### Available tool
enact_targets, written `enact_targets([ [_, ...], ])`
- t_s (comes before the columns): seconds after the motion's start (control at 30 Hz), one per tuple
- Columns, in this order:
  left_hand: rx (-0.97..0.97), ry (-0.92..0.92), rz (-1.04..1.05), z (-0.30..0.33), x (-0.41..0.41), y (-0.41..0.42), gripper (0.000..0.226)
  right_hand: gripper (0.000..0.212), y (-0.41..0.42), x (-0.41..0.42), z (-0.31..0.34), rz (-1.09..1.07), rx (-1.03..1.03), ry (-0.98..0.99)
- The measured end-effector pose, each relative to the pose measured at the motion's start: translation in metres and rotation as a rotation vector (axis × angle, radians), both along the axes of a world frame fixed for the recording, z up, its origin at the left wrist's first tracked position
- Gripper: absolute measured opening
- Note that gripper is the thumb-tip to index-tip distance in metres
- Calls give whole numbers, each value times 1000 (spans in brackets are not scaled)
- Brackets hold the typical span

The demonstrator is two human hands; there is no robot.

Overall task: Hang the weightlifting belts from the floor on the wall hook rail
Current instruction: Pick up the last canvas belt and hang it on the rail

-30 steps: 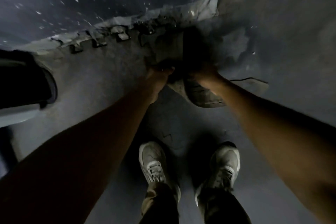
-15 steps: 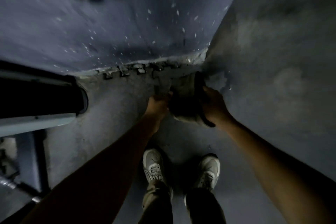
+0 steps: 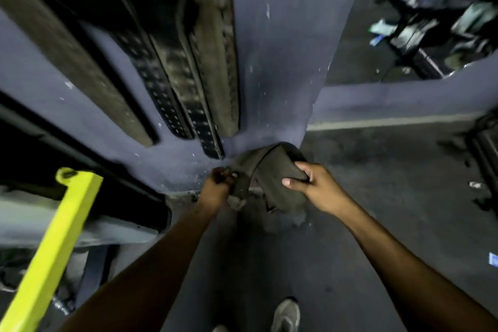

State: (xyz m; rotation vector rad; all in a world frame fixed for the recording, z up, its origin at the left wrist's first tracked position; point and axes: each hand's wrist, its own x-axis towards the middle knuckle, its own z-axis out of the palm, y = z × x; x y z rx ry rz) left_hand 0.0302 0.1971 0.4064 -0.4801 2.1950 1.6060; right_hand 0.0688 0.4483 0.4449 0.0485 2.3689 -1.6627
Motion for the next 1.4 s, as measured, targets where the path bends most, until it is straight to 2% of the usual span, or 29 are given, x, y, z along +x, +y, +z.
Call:
enact_targets([
  [0.03,0,3,24,21,7,-3,23,5,-6,0,27,7,-18,10],
  [0.1,-125,90,36,58,26,-10,37,10,-21,3,79,7,-54,38],
  [0.2,-296,383,-2,113,57,-19,40,13,-45,12,155,-4,-107,83],
  [0.27,-247,496,-7,151,77,-25,38,6,-58,21,202,-26,-144,108],
  [0.37,39,544,8,208,97,-34,17,11,-75,33,270,-48,-156,189],
  [0.43,95,559,-12,242,99,-45,9,12,-86,45,307,-25,-131,257],
  [0.53,-76,556,-65,291,98,-63,5,12,-95,64,353,52,-81,335],
  [0.6,-189,533,-79,318,98,-74,19,17,-95,73,381,114,-98,355],
  [0.67,-143,464,-15,340,97,-80,31,24,-94,79,403,140,-172,373],
  [0.77,5,403,17,366,99,-78,19,23,-99,80,415,115,-387,397],
  [0.83,267,321,68,385,104,-75,34,21,-107,79,414,87,-520,384],
  [0.9,437,259,146,397,110,-76,48,23,-114,78,407,49,-613,358],
  [1.03,410,175,159,420,115,-83,63,27,-128,81,399,90,-760,303],
  [1.1,309,106,164,430,116,-83,66,21,-140,84,401,154,-703,327],
  [1.17,285,-6,140,436,115,-86,73,20,-149,88,401,198,-607,349],
  [1.23,473,-129,121,441,111,-94,72,21,-152,92,401,219,-544,349],
  [1.3,693,-151,138,446,106,-102,69,27,-148,96,397,259,-522,325],
  [1.4,733,-28,99,455,103,-99,32,39,-142,104,386,328,-503,257],
])
